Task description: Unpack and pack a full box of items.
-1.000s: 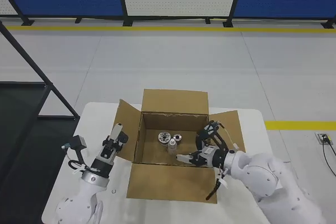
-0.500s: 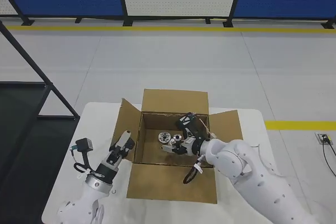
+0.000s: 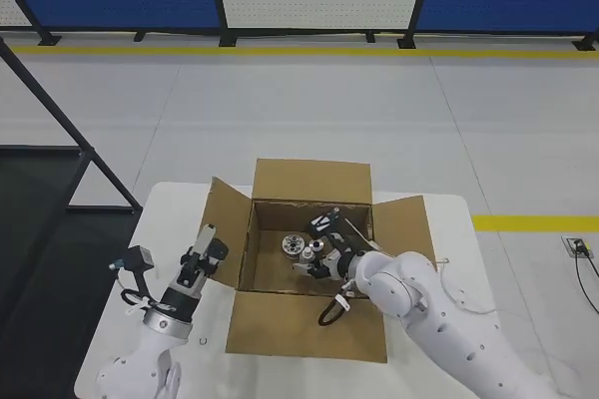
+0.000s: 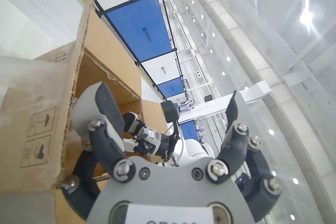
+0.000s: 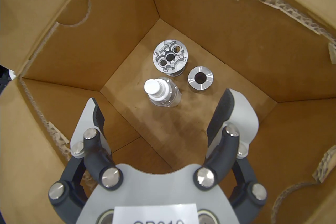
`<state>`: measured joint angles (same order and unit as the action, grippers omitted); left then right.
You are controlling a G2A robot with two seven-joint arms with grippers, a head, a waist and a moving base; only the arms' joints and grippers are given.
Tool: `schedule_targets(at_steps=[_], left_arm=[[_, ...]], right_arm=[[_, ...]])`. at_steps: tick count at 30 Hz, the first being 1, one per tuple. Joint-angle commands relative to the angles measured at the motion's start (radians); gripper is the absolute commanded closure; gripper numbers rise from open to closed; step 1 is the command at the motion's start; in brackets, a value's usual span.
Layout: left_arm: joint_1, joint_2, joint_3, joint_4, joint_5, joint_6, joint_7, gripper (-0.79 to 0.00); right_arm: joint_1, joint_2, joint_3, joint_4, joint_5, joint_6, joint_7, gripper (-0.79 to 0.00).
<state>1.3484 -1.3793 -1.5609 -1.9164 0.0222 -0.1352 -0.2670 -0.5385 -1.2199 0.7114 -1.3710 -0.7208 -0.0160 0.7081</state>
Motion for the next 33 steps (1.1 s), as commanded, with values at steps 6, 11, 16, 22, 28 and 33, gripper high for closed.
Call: schedule_targets(at_steps=[6,11,16,22,28,33], left_arm=[[0.005,0.005,-0.024,-0.003,-0.031,-0.003,0.010,-0.785],[0.009,0.007,-0.026,-0.007,-0.035,-0.005,0.016,-0.785],[0.013,0.009,-0.025,-0.008,-0.037,-0.011,0.021,-0.785],[0.014,0.012,-0.023,-0.008,-0.042,-0.017,0.025,-0.785],[0.003,0.015,-0.012,-0.002,-0.042,-0.015,0.015,-0.785],[-0.013,0.017,0.004,0.007,-0.037,-0.010,-0.001,-0.785]], right_arm=[[0.056,-0.049,-0.064,0.129,0.001,-0.036,-0.031,-0.785],[0.084,-0.079,-0.091,0.189,-0.005,-0.035,-0.035,-0.317],[0.104,-0.101,-0.106,0.227,-0.015,-0.034,-0.011,0.000],[0.102,-0.110,-0.094,0.211,-0.037,-0.026,-0.011,0.000],[0.031,-0.072,-0.006,0.033,-0.124,0.000,-0.005,0.000],[-0.107,-0.015,0.147,-0.264,-0.225,0.046,0.020,0.000]])
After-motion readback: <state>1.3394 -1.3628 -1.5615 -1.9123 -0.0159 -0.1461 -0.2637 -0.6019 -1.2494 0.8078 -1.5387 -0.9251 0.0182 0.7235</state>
